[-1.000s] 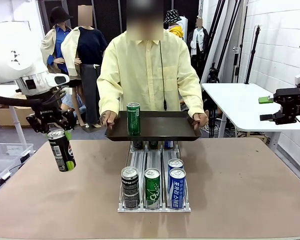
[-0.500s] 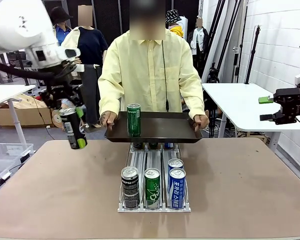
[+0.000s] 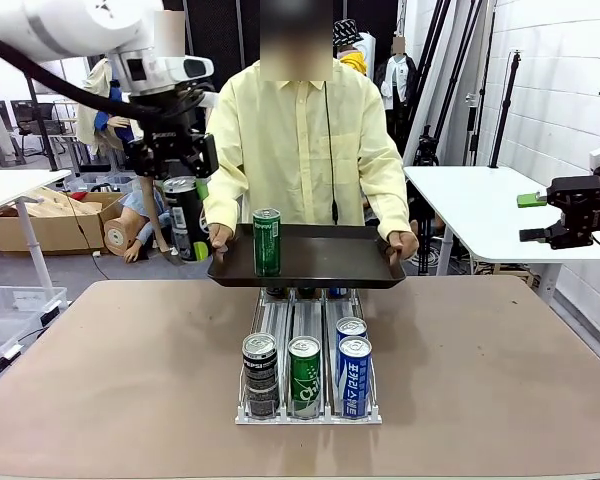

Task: Retrieve and hand over the desired beverage to the person.
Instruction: Place the picked can on the Handle tray extended by the person.

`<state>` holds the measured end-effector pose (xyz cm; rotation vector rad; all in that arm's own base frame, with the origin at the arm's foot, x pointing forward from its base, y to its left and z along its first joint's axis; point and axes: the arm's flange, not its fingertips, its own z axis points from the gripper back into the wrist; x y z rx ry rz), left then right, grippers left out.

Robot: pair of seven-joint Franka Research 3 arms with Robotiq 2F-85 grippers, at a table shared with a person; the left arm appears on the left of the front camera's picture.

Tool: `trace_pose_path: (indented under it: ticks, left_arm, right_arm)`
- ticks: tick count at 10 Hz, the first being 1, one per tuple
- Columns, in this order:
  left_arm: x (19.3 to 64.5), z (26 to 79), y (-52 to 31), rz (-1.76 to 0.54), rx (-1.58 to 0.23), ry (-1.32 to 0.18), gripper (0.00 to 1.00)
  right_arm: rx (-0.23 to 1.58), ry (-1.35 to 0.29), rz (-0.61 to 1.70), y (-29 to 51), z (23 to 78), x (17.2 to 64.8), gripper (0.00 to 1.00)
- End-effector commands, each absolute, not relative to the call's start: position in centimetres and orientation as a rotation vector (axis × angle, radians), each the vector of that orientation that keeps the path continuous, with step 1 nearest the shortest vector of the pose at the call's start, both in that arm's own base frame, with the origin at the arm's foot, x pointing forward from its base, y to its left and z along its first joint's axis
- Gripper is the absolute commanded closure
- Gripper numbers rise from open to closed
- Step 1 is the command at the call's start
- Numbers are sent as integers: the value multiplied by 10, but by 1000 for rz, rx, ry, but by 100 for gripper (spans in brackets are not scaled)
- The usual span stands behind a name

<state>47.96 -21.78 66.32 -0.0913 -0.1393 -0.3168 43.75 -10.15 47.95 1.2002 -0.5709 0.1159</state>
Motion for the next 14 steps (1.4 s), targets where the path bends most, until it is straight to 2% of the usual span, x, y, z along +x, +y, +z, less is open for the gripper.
trace_pose_path:
  ticks: [1,9,14]
  left_arm:
    - [481,680,-238,-331,-53,-163,100]
    - [467,703,-323,-489,-7,-192,100]
    - [479,693,-378,-588,24,-185,100]
  right_arm:
    - [1210,-569,117,-102,481,438,0]
    - [1210,-569,117,-102,481,438,0]
    - [1210,-569,117,-102,481,438,0]
